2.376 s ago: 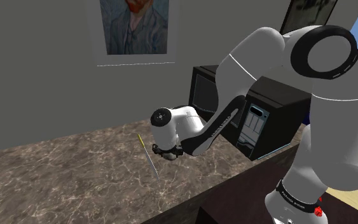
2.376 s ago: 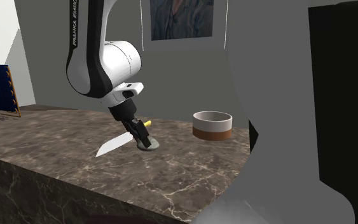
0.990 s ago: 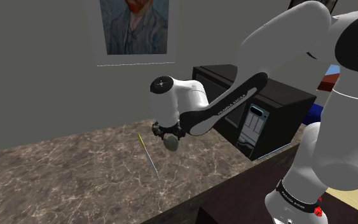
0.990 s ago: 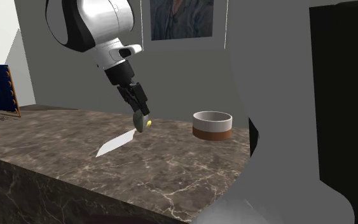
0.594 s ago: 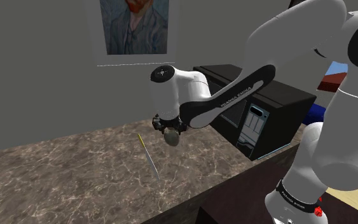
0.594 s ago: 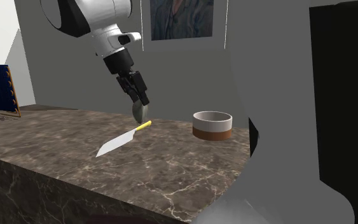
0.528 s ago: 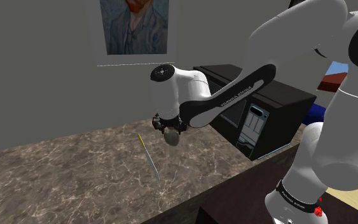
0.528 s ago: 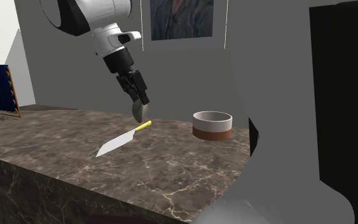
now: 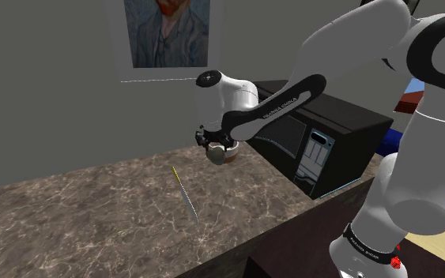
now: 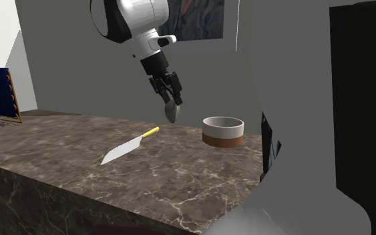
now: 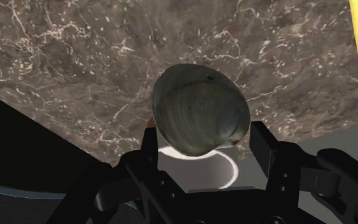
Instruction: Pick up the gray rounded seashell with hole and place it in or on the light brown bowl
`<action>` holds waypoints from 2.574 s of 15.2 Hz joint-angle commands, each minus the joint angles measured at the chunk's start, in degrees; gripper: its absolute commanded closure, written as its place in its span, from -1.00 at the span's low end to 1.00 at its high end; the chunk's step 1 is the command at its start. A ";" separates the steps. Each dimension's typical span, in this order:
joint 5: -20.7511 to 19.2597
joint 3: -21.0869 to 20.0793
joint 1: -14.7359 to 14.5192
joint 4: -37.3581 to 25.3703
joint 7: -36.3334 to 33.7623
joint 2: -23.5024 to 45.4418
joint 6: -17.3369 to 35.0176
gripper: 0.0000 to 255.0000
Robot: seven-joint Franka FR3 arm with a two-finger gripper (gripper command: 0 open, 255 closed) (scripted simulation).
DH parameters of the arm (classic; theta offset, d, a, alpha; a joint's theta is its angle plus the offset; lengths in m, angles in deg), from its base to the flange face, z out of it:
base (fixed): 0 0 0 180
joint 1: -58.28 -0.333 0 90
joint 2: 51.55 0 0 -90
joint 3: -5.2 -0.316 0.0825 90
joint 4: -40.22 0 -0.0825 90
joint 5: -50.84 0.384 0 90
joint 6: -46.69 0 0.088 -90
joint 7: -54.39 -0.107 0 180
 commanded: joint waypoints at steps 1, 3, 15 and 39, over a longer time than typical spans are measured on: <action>-0.14 1.34 1.57 -1.00 2.78 0.60 0.91 1.00; -0.23 2.55 2.99 -2.59 5.25 1.86 1.73 1.00; 2.28 7.89 11.59 -18.13 21.07 13.27 4.23 1.00; -1.79 9.40 11.04 -15.72 15.47 19.85 12.39 -1.00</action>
